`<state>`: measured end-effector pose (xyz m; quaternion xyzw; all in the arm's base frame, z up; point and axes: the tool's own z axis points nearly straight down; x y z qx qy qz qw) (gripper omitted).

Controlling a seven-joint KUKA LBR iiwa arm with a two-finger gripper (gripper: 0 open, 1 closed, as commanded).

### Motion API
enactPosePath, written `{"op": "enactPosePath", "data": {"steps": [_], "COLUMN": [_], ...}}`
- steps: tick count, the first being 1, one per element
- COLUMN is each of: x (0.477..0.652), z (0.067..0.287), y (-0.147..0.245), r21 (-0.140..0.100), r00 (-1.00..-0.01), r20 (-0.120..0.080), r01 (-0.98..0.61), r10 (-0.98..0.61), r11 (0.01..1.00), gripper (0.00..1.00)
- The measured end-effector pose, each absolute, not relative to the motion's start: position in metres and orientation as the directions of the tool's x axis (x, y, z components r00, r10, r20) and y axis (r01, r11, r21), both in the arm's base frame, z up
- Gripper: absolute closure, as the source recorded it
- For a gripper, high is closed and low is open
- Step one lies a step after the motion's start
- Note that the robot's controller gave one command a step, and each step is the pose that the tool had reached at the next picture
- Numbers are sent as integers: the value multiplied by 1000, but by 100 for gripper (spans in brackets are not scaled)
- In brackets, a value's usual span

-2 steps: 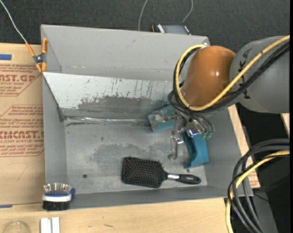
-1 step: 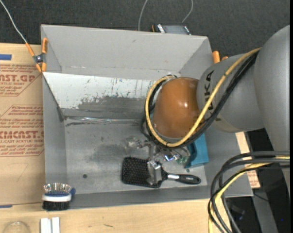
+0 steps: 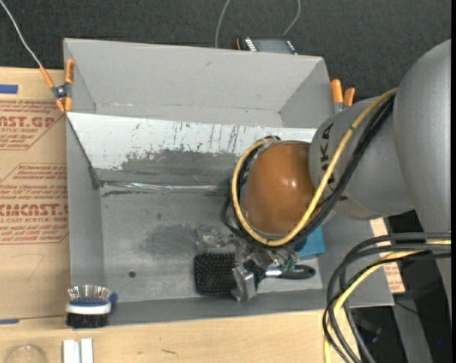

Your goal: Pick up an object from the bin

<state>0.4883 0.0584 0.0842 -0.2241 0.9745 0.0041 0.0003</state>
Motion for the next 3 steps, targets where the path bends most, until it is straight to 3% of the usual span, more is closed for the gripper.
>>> {"op": "enactPosePath", "data": {"steps": [1, 3], "x": [489, 489], "z": [72, 72], "y": [85, 85], "r21": [2, 2], "r00": [-840, -840], "r20": [-13, -13], "r01": [-543, -542], "r10": [-543, -542], "r11": [840, 840], "gripper": [0, 0]}}
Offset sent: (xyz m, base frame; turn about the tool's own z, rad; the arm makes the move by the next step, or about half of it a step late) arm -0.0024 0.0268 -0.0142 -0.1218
